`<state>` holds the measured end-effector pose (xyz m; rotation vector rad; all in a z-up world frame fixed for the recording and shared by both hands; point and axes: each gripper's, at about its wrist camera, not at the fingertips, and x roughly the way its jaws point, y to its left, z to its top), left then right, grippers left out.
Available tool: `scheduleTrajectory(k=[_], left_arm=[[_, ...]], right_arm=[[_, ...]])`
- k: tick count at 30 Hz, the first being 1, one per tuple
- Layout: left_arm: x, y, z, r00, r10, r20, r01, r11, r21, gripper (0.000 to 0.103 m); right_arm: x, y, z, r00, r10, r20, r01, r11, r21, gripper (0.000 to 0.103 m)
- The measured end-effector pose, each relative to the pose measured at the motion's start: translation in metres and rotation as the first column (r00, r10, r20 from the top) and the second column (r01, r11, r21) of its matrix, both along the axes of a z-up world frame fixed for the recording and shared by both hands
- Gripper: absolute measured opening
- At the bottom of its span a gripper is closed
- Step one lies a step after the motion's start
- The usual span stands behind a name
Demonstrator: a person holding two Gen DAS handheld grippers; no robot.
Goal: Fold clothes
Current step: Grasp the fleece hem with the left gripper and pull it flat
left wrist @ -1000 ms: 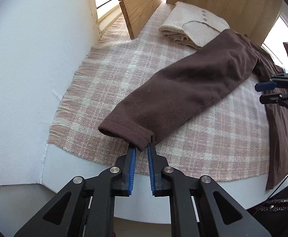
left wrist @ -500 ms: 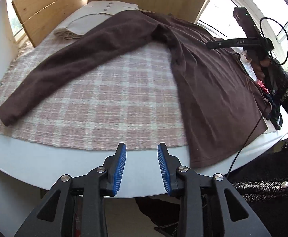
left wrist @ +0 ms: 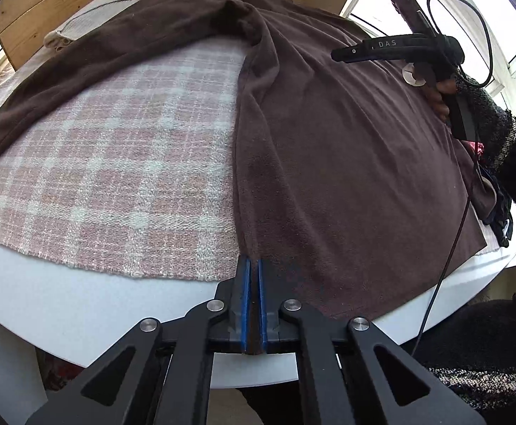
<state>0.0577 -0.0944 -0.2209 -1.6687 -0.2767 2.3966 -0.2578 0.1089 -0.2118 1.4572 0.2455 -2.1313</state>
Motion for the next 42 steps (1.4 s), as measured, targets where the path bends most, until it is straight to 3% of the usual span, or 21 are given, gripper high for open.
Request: scheduleTrajectory(k=[5,8,9,12,18,21,24,26,29,30,31,32,34,36,39,42], left_arm=[[0.032,-0.008,0.013,0.997,0.071,0.005,-0.071,0.996,0.046,0.004],[0.029,-0.008,0.004,0.996,0.076,0.052,-0.069,0.989,-0.133,0.017],[0.021,-0.009,0.005,0.996,0.079,0.048,-0.071,0.986,-0.152,0.019],[-0.023,-0.001,0.014,0.999,0.043,0.002,-0.043,0.992,-0.119,0.02],[-0.111,0.016,0.032,0.995,-0.023,-0.095,0.018,0.998,-0.057,0.022],[-0.155,0.024,0.041,0.988,-0.055,-0.144,0.051,0.998,-0.028,0.022],[-0.198,0.032,0.045,0.979,-0.085,-0.184,0.085,0.996,-0.006,0.022],[-0.223,0.035,0.03,0.981,-0.104,-0.165,0.102,0.995,-0.024,0.022],[-0.247,0.025,0.001,0.991,-0.081,-0.103,0.067,0.988,-0.137,0.022],[-0.249,0.017,-0.003,0.994,-0.062,-0.094,0.047,0.986,-0.159,0.009],[-0.251,0.008,-0.005,0.995,-0.037,-0.088,0.022,0.987,-0.161,0.002],[-0.249,-0.003,-0.002,0.996,-0.006,-0.088,-0.006,0.99,-0.138,0.002],[-0.238,-0.021,0.01,0.993,0.044,-0.109,-0.057,0.991,-0.119,0.008],[-0.217,-0.034,0.026,0.988,0.045,-0.148,-0.063,0.991,-0.117,0.017],[-0.178,-0.047,0.044,0.987,0.038,-0.158,-0.048,0.997,-0.054,0.018],[-0.132,-0.044,0.045,0.993,-0.003,-0.115,-0.001,1.0,-0.031,0.022]], right_arm=[[0.002,-0.005,0.001,0.997,0.072,-0.011,-0.071,0.997,0.027,0.034],[-0.002,0.0,0.006,0.997,0.081,0.012,-0.081,0.997,-0.016,0.034],[-0.005,0.005,0.011,0.997,0.072,0.013,-0.071,0.996,-0.05,0.034],[-0.022,0.018,0.029,0.999,0.031,-0.029,-0.034,0.995,-0.091,0.034],[-0.081,0.035,0.042,0.994,-0.072,-0.087,0.064,0.994,-0.089,0.034],[-0.12,0.039,0.042,0.988,-0.128,-0.083,0.117,0.985,-0.126,0.034],[-0.148,0.034,0.025,0.993,-0.115,-0.037,0.108,0.982,-0.154,0.034],[-0.161,0.025,0.008,0.994,-0.094,-0.057,0.09,0.994,-0.067,0.034],[-0.177,0.022,0.001,0.985,-0.106,-0.139,0.108,0.994,0.007,0.028],[-0.181,0.025,0.001,0.983,-0.131,-0.129,0.134,0.991,0.013,0.018],[-0.185,0.028,0.003,0.981,-0.155,-0.115,0.157,0.988,0.011,0.018],[-0.184,0.03,0.008,0.982,-0.167,-0.09,0.165,0.986,-0.027,0.018],[-0.17,0.03,0.022,0.988,-0.137,-0.068,0.128,0.985,-0.116,0.02],[-0.145,0.017,0.031,0.998,-0.039,-0.047,0.031,0.987,-0.159,0.02],[-0.107,-0.011,0.032,0.995,0.099,0.0,-0.097,0.976,-0.195,0.02],[-0.071,-0.038,0.028,0.973,0.225,0.043,-0.21,0.952,-0.221,0.02]])
